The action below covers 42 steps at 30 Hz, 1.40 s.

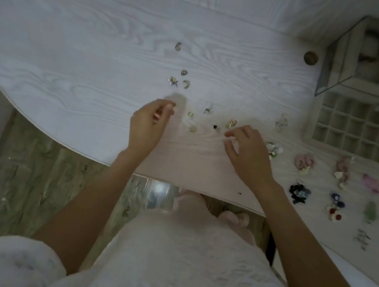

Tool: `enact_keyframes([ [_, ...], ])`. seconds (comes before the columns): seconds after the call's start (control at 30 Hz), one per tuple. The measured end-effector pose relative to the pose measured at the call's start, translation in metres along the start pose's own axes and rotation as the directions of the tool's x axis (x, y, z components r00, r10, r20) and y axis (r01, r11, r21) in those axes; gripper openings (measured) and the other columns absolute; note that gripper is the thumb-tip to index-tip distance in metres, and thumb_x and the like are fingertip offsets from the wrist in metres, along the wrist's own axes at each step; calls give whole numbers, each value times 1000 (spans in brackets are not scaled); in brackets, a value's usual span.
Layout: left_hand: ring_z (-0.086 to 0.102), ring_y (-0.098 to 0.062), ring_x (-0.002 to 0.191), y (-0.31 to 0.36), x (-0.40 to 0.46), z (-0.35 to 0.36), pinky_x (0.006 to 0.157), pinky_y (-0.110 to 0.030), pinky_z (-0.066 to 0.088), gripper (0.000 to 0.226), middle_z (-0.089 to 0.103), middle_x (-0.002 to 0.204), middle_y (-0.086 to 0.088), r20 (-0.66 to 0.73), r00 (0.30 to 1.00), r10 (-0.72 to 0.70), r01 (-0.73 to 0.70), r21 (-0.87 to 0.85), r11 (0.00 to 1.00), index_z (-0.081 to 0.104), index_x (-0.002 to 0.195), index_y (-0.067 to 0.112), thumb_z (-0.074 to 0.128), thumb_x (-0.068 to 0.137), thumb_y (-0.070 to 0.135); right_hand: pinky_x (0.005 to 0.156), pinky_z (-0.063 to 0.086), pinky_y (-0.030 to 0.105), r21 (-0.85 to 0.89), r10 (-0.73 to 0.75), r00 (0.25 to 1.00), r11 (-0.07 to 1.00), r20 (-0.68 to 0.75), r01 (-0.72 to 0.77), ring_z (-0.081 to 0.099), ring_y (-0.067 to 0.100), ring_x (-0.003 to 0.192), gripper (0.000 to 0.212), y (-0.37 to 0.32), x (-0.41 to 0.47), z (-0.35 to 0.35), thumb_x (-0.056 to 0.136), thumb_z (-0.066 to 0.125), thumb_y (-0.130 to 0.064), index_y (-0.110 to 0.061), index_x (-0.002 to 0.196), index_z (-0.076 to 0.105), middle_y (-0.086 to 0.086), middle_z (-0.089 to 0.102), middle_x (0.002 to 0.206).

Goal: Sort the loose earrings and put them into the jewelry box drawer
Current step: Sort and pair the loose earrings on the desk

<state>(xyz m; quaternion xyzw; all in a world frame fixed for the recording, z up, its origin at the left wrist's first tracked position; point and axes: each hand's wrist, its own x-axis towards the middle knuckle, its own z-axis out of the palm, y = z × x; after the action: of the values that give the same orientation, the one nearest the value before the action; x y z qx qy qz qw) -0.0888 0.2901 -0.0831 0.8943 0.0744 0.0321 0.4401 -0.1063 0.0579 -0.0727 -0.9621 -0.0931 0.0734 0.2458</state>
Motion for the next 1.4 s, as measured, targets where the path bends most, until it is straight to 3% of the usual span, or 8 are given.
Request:
enact_keyframes([
  [0.1, 57, -8, 80, -19, 48, -12, 74, -22, 49, 19, 67, 99, -1, -66, 995, -70, 73, 40, 997, 64, 106, 17, 57, 89, 23, 75, 38, 28, -32, -81, 997, 996, 12, 81, 54, 28, 90, 16, -12, 41, 7, 89, 56, -14, -6, 101, 63, 12, 60, 99],
  [0.23, 54, -16, 96, -28, 87, 6, 85, -28, 42, 40, 60, 110, -5, 79, 997, -5, -6, 141, 990, 56, 120, 20, 66, 82, 30, 76, 37, 25, 26, -59, 996, 998, 73, 57, 53, 24, 96, 23, -29, 93, 15, 89, 54, -11, -9, 110, 61, 10, 57, 108],
  [0.5, 50, -14, 88, -53, 86, 30, 76, -21, 40, 17, 63, 92, -3, -107, 972, 209, -190, 168, 967, 70, 95, 17, 65, 80, 23, 72, 44, 31, 72, -130, 984, 990, 122, 121, 55, 24, 92, 21, -67, 159, 44, 84, 55, -9, -9, 103, 64, 10, 56, 106],
  [0.63, 53, -14, 87, -52, 88, 28, 75, -20, 42, 21, 65, 92, -1, -127, 978, 168, -153, 119, 981, 69, 97, 16, 64, 77, 13, 66, 41, 28, 33, -99, 993, 995, 63, 97, 57, 26, 81, 12, -55, 155, 44, 85, 57, -5, -4, 93, 65, 12, 59, 95],
  [0.87, 55, -13, 85, -47, 89, 25, 74, -20, 45, 18, 65, 89, 1, -144, 980, 140, -129, 86, 988, 70, 93, 16, 65, 76, 12, 78, 30, 19, 37, -97, 992, 995, 78, 94, 52, 23, 97, 23, -52, 178, 34, 85, 57, -11, -12, 107, 63, 9, 57, 107],
  [1.07, 56, -17, 82, -41, 88, 19, 72, -33, 48, 18, 63, 87, 1, -84, 996, 15, -16, -16, 1000, 61, 93, 15, 65, 76, 14, 88, 39, 32, -28, -253, 951, 965, 177, 262, 44, 27, 107, 20, -70, 193, 48, 84, 61, -17, -15, 103, 67, 6, 59, 112],
  [1.2, 54, -16, 82, -43, 89, 19, 73, -30, 45, 21, 61, 87, 1, -65, 998, 5, -5, -5, 1000, 59, 96, 15, 63, 76, 13, 82, 45, 38, -94, -273, 960, 956, 64, 278, 50, 28, 97, 6, -71, 187, 52, 76, 69, -14, -11, 81, 70, 6, 64, 95],
  [1.4, 52, -24, 86, -51, 86, 20, 76, -19, 36, 17, 59, 90, -10, -32, 987, 157, -151, 133, 980, 63, 96, 9, 57, 80, 8, 80, 39, 29, -71, -252, 963, 967, -97, 246, 52, 23, 89, 6, -67, 138, 28, 82, 62, -16, -10, 84, 64, 5, 63, 88],
])
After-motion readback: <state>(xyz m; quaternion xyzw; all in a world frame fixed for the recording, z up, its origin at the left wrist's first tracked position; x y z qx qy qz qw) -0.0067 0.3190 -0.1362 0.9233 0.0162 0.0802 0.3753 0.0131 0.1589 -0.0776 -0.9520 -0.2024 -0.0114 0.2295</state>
